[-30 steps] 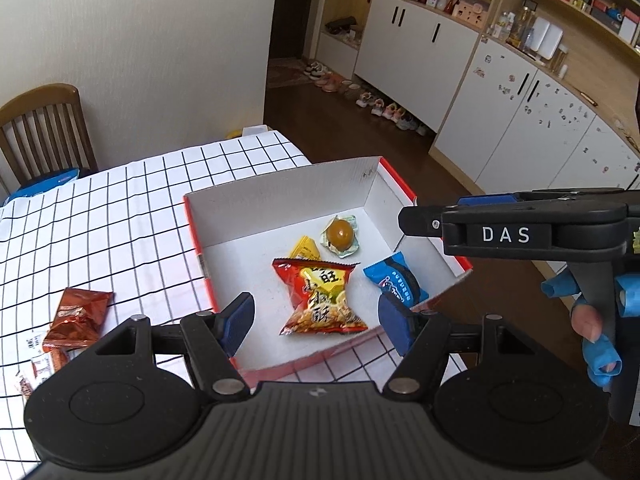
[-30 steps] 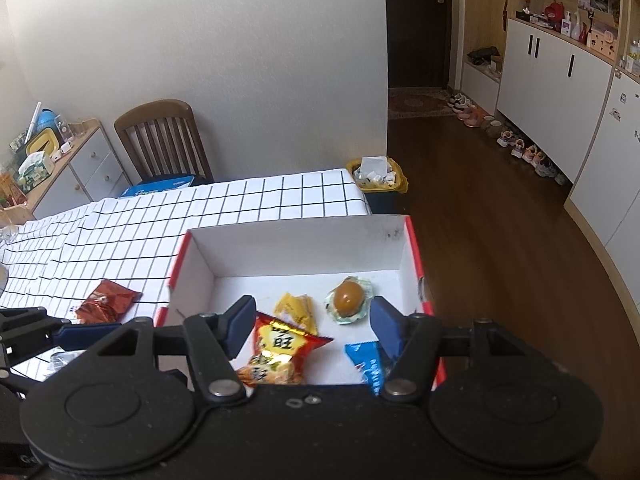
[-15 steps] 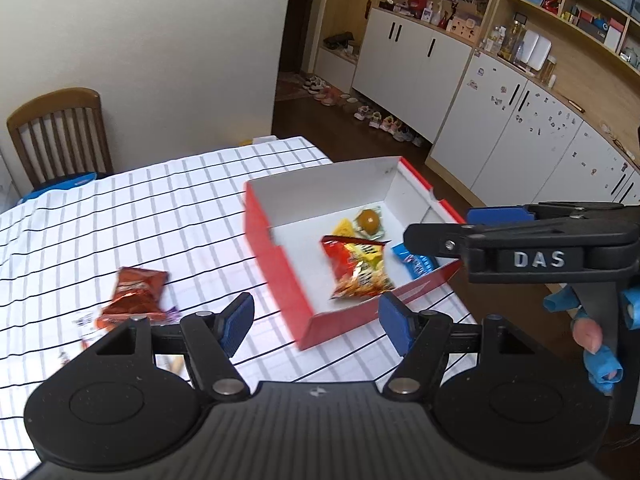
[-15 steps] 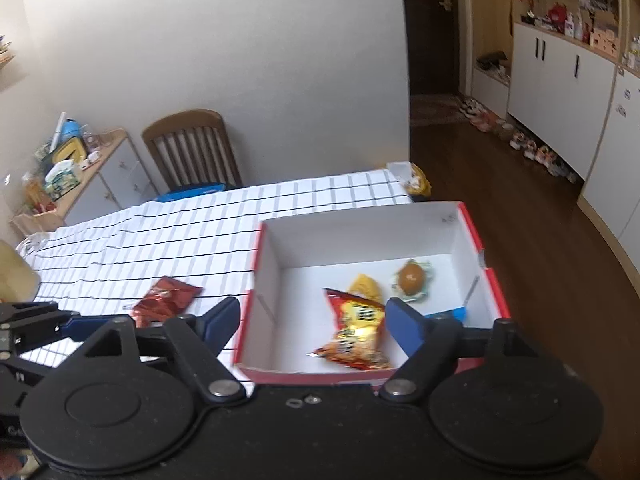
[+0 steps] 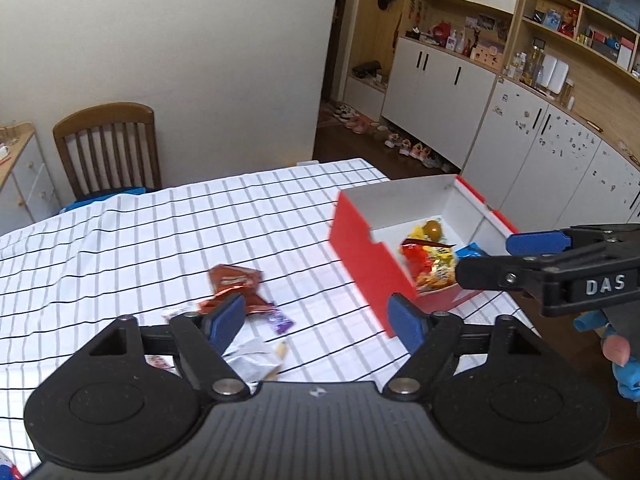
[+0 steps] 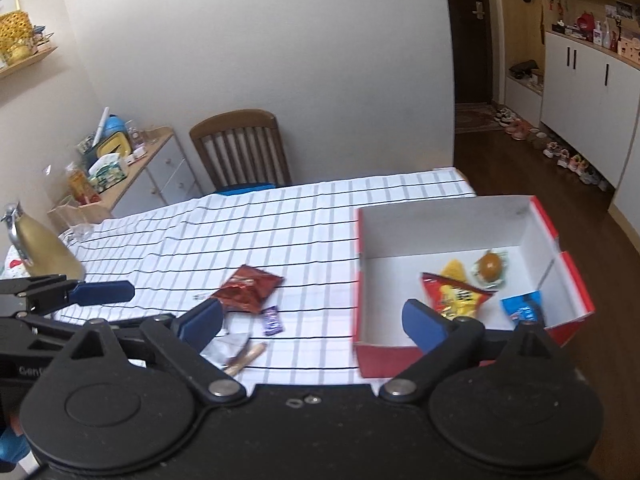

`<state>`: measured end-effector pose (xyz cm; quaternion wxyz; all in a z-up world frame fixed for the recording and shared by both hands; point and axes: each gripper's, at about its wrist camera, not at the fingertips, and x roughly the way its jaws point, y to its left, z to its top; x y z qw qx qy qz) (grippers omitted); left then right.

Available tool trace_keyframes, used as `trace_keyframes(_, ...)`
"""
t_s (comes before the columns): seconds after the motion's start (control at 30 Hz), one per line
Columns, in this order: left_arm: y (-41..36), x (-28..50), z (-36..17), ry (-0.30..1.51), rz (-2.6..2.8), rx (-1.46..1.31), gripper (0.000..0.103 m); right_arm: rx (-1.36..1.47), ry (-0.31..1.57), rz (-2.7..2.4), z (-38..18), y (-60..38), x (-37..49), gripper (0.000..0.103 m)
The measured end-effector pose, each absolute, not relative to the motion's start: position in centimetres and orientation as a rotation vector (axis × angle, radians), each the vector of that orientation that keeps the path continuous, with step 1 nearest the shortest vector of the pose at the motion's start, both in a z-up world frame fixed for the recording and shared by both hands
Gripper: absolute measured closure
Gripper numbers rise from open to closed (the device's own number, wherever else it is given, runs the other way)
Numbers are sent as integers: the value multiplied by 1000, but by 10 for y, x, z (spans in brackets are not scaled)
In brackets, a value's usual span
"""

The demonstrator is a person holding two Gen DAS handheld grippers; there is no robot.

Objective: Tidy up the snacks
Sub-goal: 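Move both open tools back toward the remaining snacks on the table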

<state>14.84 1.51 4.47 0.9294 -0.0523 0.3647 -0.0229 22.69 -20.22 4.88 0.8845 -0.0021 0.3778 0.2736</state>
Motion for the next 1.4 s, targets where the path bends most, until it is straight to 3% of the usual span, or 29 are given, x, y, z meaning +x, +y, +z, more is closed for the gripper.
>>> trace_keyframes(0.13, 40, 138, 38, 715, -39, -104, 20, -3, 787, 584, 44, -183, 217, 0)
trace_keyframes(0.6, 96, 131, -11, 767, -92, -94, 20, 23, 884, 547, 11, -139, 221, 0)
trace_keyframes(1.03, 98, 140, -63, 842, -222, -8, 20, 37, 1014, 494, -40, -117, 243, 1)
trace_keyframes(1.4, 87, 158, -101, 878, -299, 222, 20, 38, 1095, 436, -68, -106, 269, 5)
